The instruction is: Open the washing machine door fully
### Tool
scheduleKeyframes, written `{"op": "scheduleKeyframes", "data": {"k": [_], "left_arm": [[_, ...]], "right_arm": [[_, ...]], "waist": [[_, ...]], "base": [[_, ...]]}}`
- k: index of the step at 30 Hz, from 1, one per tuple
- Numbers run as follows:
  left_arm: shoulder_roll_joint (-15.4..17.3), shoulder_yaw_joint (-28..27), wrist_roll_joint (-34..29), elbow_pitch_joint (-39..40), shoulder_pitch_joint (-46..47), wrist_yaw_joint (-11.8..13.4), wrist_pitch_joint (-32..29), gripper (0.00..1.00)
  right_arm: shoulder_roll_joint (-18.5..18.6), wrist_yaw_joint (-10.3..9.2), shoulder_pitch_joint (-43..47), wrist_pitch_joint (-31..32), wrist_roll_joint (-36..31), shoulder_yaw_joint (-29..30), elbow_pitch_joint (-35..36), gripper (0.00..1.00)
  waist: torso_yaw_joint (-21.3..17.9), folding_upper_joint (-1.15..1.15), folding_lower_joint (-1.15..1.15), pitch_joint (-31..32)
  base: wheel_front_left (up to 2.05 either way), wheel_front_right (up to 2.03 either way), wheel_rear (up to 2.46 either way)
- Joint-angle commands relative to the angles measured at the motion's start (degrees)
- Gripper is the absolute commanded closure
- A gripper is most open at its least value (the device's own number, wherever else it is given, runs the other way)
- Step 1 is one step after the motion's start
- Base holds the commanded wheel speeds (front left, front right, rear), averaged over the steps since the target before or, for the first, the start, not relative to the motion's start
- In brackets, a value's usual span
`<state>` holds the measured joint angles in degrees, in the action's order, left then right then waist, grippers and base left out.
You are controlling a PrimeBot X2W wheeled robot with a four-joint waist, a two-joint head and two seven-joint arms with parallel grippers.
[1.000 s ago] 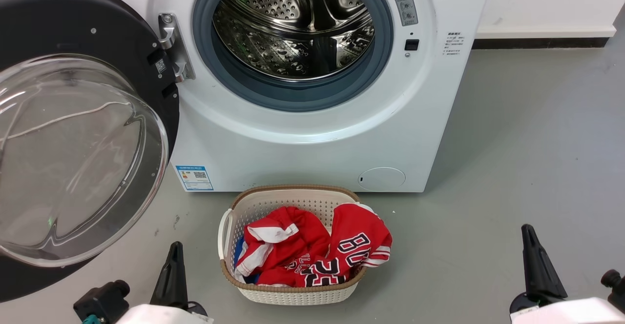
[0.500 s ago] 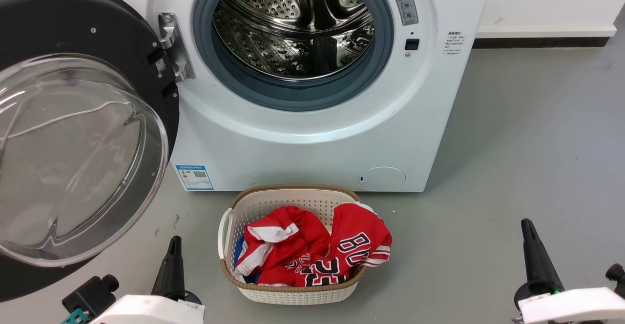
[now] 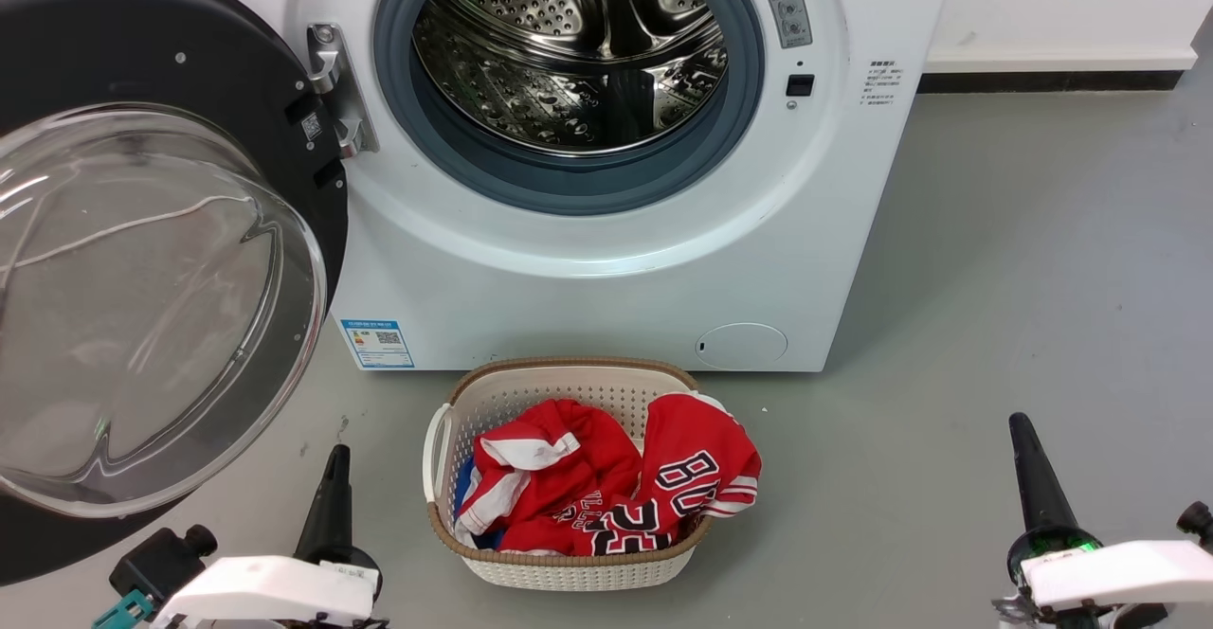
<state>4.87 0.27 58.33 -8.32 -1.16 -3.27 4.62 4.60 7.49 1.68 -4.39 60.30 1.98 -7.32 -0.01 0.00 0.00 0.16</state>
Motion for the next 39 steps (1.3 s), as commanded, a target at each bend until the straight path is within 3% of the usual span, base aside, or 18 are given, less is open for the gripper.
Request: {"op": "scheduleKeyframes", "data": {"k": [1, 16, 39], "left_arm": [[0.33, -0.25, 1.96, 0.2, 1.4, -0.43, -0.44, 1.0], [0.35, -1.47, 13.42, -1.67, 3.46, -1.81, -3.19, 1.0], [0.11, -2.99, 25.9, -3.85, 5.7, -3.23, -6.51, 1.0]], "right_arm": [[0.42, 0.01, -1.55, 0.39, 1.96, 0.17, 0.16, 1.0], [0.39, 0.01, -3.73, 3.21, 12.64, 0.73, -2.08, 1.0], [0.14, 0.0, -6.13, 6.51, 24.37, 1.59, -4.62, 1.0]], "waist": [[0.0, 0.0, 0.0, -0.01], [0.0, 0.0, 0.0, -0.1], [0.01, 0.0, 0.0, -0.22]], "base": [[0.0, 0.0, 0.0], [0.0, 0.0, 0.0], [0.0, 0.0, 0.0]]}}
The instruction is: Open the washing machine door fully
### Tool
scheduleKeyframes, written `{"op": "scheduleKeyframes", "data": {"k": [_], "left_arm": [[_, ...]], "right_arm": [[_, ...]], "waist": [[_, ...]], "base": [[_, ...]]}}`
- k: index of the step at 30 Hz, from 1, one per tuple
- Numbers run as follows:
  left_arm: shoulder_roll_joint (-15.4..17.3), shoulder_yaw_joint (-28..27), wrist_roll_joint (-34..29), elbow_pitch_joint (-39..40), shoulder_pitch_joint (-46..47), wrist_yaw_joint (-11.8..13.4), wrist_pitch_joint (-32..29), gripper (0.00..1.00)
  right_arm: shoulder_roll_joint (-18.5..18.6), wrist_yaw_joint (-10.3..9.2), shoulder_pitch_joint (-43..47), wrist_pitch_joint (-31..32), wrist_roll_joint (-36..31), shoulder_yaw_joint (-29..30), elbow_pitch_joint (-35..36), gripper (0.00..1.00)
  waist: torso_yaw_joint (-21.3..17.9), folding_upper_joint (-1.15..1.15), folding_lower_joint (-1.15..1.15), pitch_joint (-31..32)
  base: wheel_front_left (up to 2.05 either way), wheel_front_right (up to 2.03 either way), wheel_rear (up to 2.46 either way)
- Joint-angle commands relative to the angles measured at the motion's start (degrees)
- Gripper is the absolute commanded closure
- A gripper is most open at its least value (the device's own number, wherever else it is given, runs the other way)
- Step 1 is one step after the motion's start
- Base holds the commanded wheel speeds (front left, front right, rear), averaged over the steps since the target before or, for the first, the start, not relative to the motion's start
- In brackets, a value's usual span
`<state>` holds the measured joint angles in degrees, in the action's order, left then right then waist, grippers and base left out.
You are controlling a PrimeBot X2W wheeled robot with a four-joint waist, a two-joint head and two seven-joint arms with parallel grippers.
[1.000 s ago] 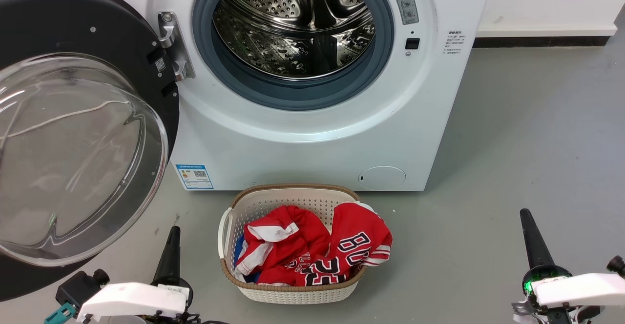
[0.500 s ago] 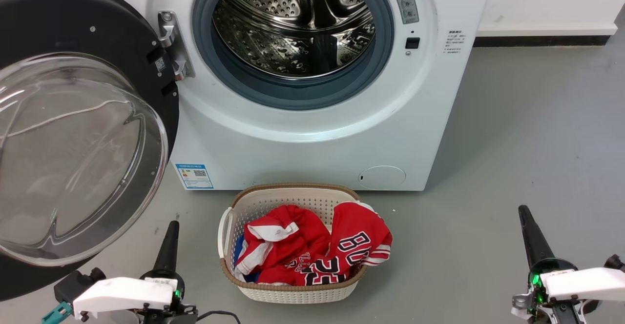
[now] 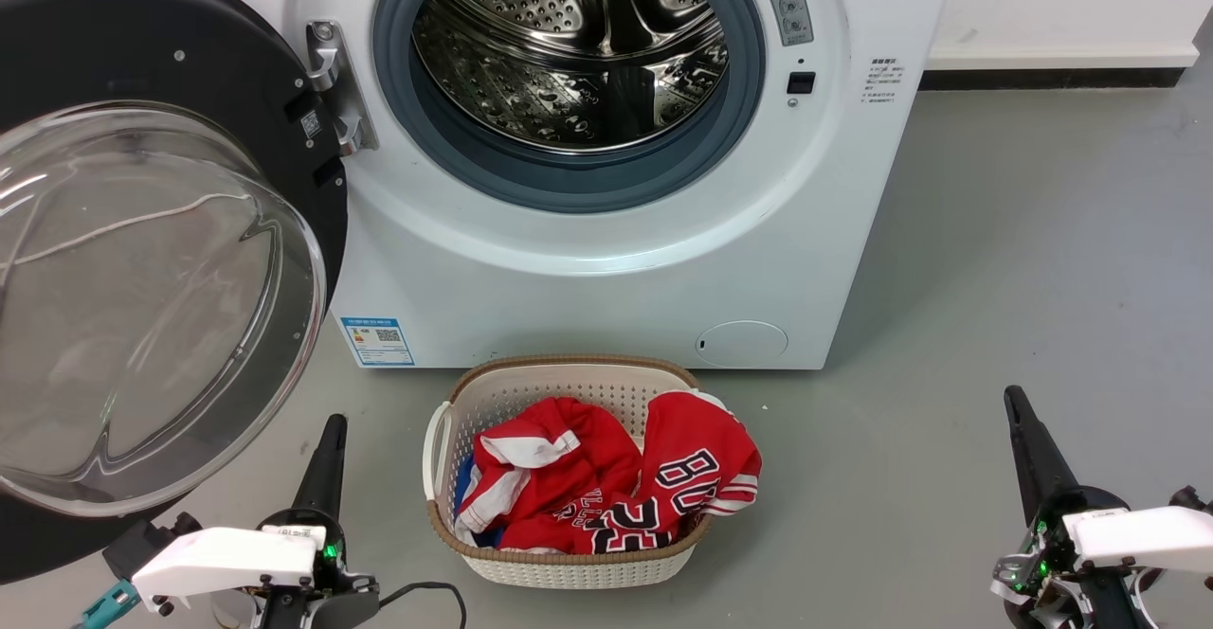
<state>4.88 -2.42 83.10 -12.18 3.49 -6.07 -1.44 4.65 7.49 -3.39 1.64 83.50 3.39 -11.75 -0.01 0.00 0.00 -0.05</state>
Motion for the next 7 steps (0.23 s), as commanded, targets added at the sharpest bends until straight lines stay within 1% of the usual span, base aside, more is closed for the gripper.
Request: {"op": "scheduleKeyframes", "data": {"k": [1, 7], "left_arm": [[0.08, -0.36, 1.62, -0.08, 1.12, -0.49, -0.49, 1.0], [0.02, -0.69, 3.89, -0.49, 1.64, -0.67, -1.11, 1.0]], "right_arm": [[0.07, 0.0, -1.17, 0.53, 1.62, 0.22, -0.29, 1.0], [0.0, 0.0, -1.74, 1.19, 3.72, 0.41, -0.71, 1.0]], "waist": [[0.0, 0.0, 0.0, -0.01], [0.0, 0.0, 0.0, -0.04]], "base": [[0.0, 0.0, 0.0], [0.0, 0.0, 0.0]]}}
